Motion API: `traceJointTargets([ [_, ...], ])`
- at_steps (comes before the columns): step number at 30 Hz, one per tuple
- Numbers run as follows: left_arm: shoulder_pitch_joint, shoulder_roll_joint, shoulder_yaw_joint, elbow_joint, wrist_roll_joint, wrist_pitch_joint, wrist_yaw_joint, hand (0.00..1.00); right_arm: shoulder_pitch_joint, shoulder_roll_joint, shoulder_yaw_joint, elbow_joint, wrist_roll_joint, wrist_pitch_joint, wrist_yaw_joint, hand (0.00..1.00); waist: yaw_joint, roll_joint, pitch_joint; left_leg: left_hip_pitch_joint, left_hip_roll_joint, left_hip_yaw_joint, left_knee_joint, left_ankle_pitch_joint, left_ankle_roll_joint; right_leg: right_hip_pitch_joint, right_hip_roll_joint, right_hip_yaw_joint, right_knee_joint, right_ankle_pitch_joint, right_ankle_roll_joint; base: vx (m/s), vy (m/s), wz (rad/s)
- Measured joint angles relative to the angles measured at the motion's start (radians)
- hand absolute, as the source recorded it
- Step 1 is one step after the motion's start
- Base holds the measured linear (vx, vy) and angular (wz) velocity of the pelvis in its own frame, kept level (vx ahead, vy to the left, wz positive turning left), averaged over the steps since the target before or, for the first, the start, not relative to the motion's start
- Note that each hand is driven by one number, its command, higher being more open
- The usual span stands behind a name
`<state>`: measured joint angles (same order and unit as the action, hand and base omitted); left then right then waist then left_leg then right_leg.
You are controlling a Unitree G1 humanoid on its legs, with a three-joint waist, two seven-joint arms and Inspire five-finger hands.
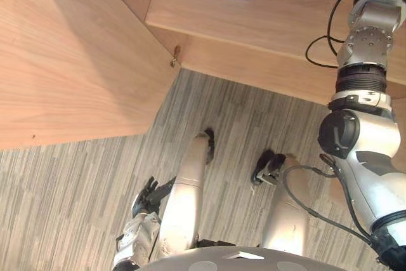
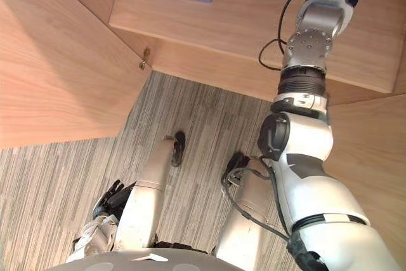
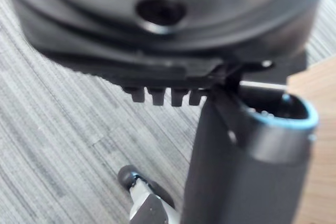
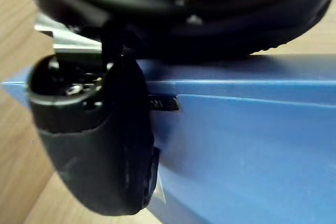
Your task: Walk over to the cabinet, pick up the folder, carry it to the office cabinet, place the folder inside the office cabinet, then close the office cabinet door
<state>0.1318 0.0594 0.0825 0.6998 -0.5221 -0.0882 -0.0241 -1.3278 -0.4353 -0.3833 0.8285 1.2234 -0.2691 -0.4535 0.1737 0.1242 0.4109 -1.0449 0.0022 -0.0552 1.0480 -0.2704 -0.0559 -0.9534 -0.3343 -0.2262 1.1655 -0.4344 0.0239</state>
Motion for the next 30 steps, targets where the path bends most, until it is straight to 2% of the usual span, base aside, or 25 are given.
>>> traceJointTargets([
  [4,0.0,0.001,-0.033,-0.055,-0.024,0.001,0.002,1.0,-0.055,-0.079,0.014,0.036,0.085,0.001,-0.038,0.0,0.01,0.024,0.033,-0.047,-0.018,-0.008,0.001,0.023,-0.003,-0.05,-0.02,-0.004,0.027,-0.003,-0.001,-0.06,-0.004,0.19],
  [6,0.002,0.001,-0.037,-0.065,-0.027,0.003,0.003,1.0,-0.057,-0.109,0.014,0.045,0.138,0.007,-0.059,0.0,0.014,0.027,0.035,-0.071,-0.028,-0.009,0.0,0.033,-0.007,-0.079,-0.033,-0.003,0.044,-0.007,-0.008,-0.05,-0.003,0.17],
  [8,0.005,0.001,-0.054,-0.074,-0.031,0.004,0.005,1.0,-0.06,-0.119,0.011,0.045,0.185,0.005,-0.081,0.0,0.016,0.046,0.048,-0.088,-0.029,-0.02,0.008,0.035,-0.012,-0.092,-0.036,-0.013,0.059,-0.011,-0.017,-0.03,-0.003,0.12],
  [16,0.035,0.001,-0.057,-0.08,-0.064,0.01,0.013,1.0,-0.095,-0.143,-0.037,0.029,0.284,-0.064,-0.107,0.0,0.019,0.047,0.048,-0.11,-0.038,-0.03,0.032,0.034,-0.029,-0.12,-0.048,-0.012,0.113,-0.044,-0.03,-0.02,0.005,0.07],
  [17,0.036,0.001,-0.057,-0.078,-0.064,0.019,0.014,1.0,-0.095,-0.148,-0.042,0.022,0.284,-0.075,-0.107,1.0,0.019,0.047,0.048,-0.114,-0.038,-0.031,0.034,0.035,-0.03,-0.123,-0.048,-0.013,0.117,-0.045,-0.031,-0.04,0.048,0.02],
  [23,0.036,0.001,-0.057,-0.071,-0.064,0.027,0.015,1.0,-0.095,-0.158,-0.061,0.017,0.285,-0.107,-0.114,1.0,0.017,0.052,0.047,-0.118,-0.036,-0.033,0.054,0.032,-0.034,-0.126,-0.048,-0.013,0.138,-0.054,-0.035,-0.04,0.06,-0.01],
  [30,0.035,0.001,-0.055,-0.048,-0.065,0.027,0.015,1.0,-0.095,-0.158,-0.061,-0.009,0.273,-0.083,-0.09,1.0,0.015,0.057,0.044,-0.111,-0.027,-0.032,0.056,0.033,-0.038,-0.123,-0.041,-0.013,0.142,-0.055,-0.038,-0.04,0.065,-0.03],
])
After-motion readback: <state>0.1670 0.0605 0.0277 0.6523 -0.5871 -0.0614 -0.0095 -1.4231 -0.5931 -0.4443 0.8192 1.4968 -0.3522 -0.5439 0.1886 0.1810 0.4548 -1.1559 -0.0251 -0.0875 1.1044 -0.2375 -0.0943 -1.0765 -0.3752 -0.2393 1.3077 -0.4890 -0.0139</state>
